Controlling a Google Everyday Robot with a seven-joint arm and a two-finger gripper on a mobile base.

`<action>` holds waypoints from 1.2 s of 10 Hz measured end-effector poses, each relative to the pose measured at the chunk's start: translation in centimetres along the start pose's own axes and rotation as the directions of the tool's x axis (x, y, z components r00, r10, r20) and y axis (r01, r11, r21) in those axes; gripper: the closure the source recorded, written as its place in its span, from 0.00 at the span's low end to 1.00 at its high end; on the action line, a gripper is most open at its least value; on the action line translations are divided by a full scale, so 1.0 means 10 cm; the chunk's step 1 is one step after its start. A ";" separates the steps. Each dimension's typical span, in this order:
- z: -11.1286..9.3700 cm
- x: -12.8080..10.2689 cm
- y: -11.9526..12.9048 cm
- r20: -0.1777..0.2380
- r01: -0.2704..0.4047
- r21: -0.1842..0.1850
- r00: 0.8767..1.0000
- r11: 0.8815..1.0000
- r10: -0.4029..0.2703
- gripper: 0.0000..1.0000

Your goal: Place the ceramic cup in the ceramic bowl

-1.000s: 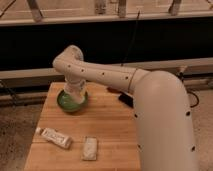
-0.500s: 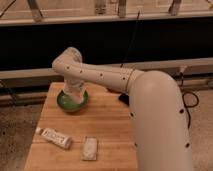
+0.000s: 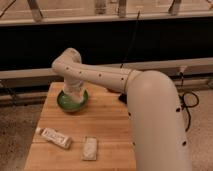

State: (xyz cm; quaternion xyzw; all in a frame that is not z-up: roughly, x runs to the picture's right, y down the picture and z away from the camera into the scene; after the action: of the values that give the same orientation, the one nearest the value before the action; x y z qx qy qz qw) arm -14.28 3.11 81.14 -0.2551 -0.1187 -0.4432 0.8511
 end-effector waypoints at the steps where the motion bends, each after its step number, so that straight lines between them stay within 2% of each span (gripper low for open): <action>1: 0.01 0.01 -0.01 -0.006 0.003 0.000 1.000 1.000 -0.003 1.00; 4: 0.03 0.05 -0.02 -0.020 0.008 0.002 1.000 1.000 -0.008 1.00; 6: 0.03 0.05 -0.04 -0.027 0.014 0.003 1.000 1.000 -0.014 0.93; 12: 0.06 0.08 -0.08 -0.056 0.024 0.009 0.998 1.000 -0.024 0.87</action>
State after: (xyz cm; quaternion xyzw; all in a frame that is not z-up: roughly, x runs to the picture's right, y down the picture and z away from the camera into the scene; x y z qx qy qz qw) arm -14.43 2.52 82.27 -0.2370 -0.1002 -0.4598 0.8499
